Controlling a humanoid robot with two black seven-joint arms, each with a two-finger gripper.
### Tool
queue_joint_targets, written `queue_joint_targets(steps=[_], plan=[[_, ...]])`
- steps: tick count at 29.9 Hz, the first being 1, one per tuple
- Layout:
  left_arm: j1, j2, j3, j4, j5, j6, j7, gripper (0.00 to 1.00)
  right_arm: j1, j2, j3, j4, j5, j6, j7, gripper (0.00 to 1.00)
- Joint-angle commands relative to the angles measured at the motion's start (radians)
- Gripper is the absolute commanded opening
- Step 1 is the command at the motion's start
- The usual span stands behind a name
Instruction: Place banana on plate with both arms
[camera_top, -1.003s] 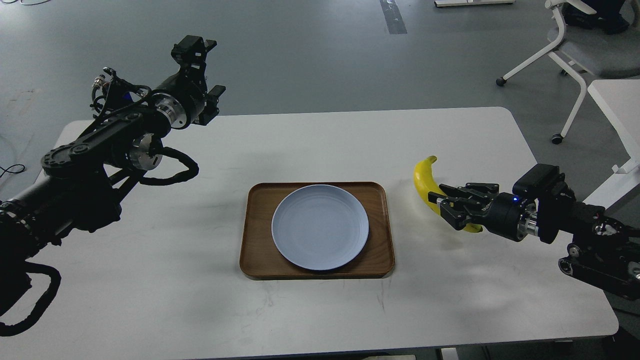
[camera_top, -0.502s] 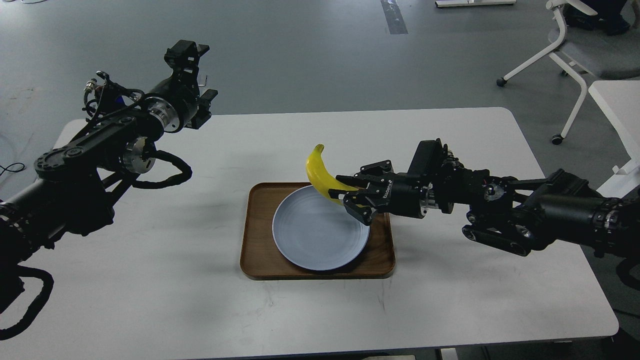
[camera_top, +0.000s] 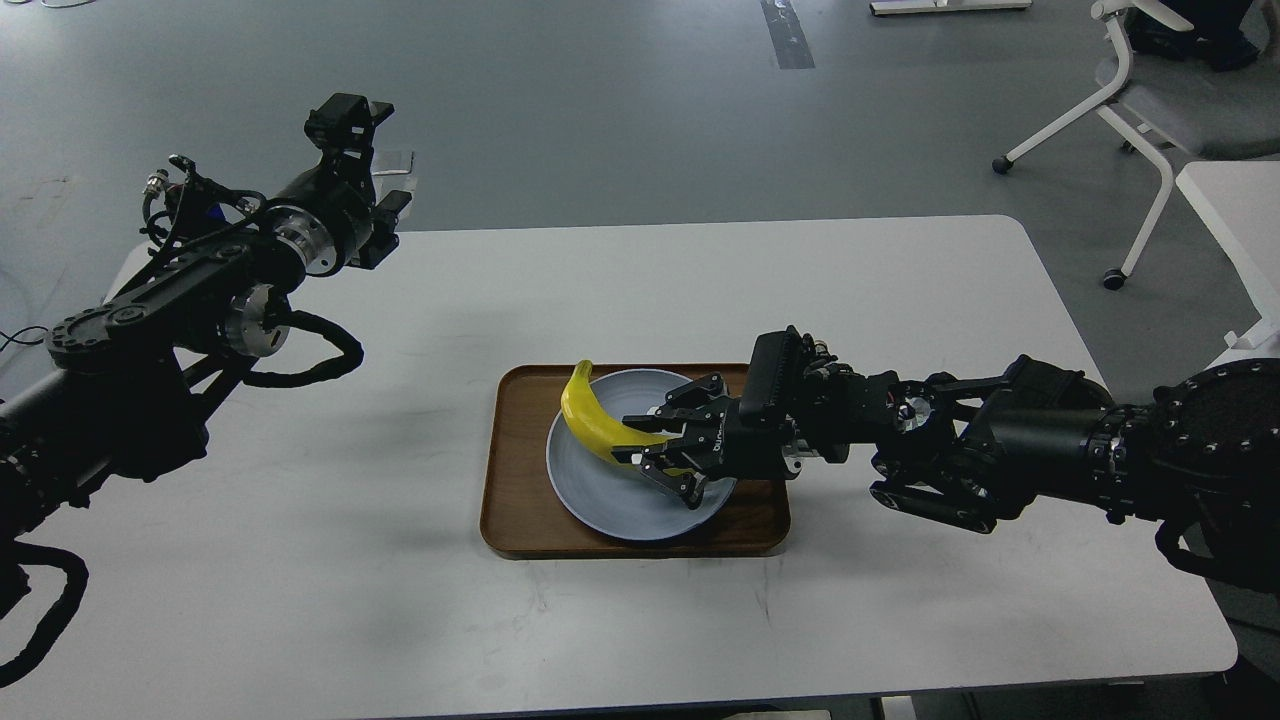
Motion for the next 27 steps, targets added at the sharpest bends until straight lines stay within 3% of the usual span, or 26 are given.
queue_joint_targets(steps=[1, 2, 3, 10, 15, 20, 23, 25, 27], plan=[[0.002, -0.001, 0.000, 0.004, 0.002, -0.002, 0.001, 0.98, -0.003, -0.006, 0.001, 0.016, 0.050, -0.013, 0.000, 0.54], [0.002, -0.001, 0.000, 0.004, 0.002, -0.009, 0.001, 0.98, -0.005, -0.009, 0.001, 0.031, 0.102, -0.015, 0.000, 0.83], [0.000, -0.001, 0.000, 0.004, 0.002, -0.020, 0.001, 0.98, -0.006, -0.009, 0.001, 0.046, 0.145, -0.015, 0.000, 1.00], [-0.003, -0.001, 0.000, 0.007, 0.002, -0.057, 0.004, 0.98, 0.000, -0.016, 0.012, 0.060, 0.185, -0.016, 0.000, 1.00], [-0.004, -0.004, -0.002, 0.007, 0.000, -0.057, 0.004, 0.98, 0.037, -0.085, 0.085, 0.065, 0.217, -0.012, 0.000, 1.00], [-0.006, -0.004, -0.002, 0.007, 0.000, -0.058, 0.004, 0.98, 0.054, -0.164, 0.236, 0.068, 0.466, 0.013, 0.000, 1.00], [-0.006, -0.006, -0.008, 0.004, -0.004, -0.058, 0.004, 0.98, 0.100, -0.211, 0.324, 0.083, 0.790, 0.128, 0.000, 1.00], [-0.004, -0.009, -0.017, -0.005, -0.013, -0.061, 0.004, 0.98, 0.106, -0.279, 0.419, 0.100, 1.080, 0.279, 0.000, 1.00], [-0.003, -0.014, -0.020, -0.005, -0.021, -0.074, 0.003, 0.98, 0.104, -0.306, 0.468, 0.102, 1.206, 0.368, 0.000, 1.00]])
